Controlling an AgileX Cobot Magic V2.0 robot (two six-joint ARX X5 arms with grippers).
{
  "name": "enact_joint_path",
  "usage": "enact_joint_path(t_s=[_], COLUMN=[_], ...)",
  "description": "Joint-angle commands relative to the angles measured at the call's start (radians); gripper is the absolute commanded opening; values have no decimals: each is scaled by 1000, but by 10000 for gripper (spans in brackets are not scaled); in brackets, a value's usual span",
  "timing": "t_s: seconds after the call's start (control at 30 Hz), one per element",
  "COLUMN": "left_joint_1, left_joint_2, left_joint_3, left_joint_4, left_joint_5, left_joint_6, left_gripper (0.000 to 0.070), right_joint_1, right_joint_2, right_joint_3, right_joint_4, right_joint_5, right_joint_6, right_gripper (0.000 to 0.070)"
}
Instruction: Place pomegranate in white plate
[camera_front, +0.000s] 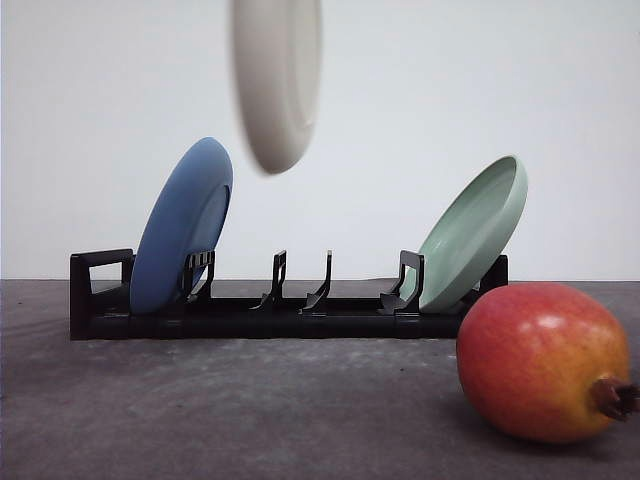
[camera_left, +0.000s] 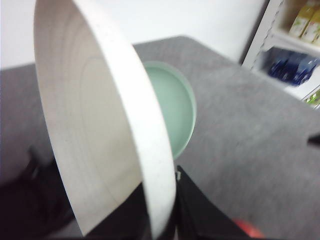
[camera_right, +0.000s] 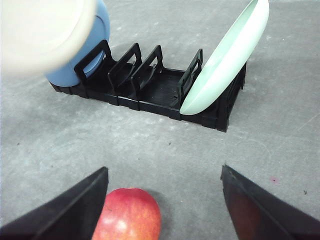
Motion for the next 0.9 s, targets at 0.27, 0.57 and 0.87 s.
enact_joint_path(t_s=[0.27,0.57,0.87], left_joint_1=[-103,-239,-344], left_joint_2=[-205,-112,159], left_joint_3=[-176,-176,-174], left_joint_4=[-99,-249,-252], left_joint_5=[-73,-166,-366], left_joint_6=[127,430,590], left_gripper=[12,11,12], right_joint_1=[4,4,4], right_joint_2=[3,3,3], right_joint_3=[16,16,16], right_joint_4=[10,10,10], right_joint_5=[7,7,7], right_joint_6=[-8,-9,-12], right_gripper=[456,456,456])
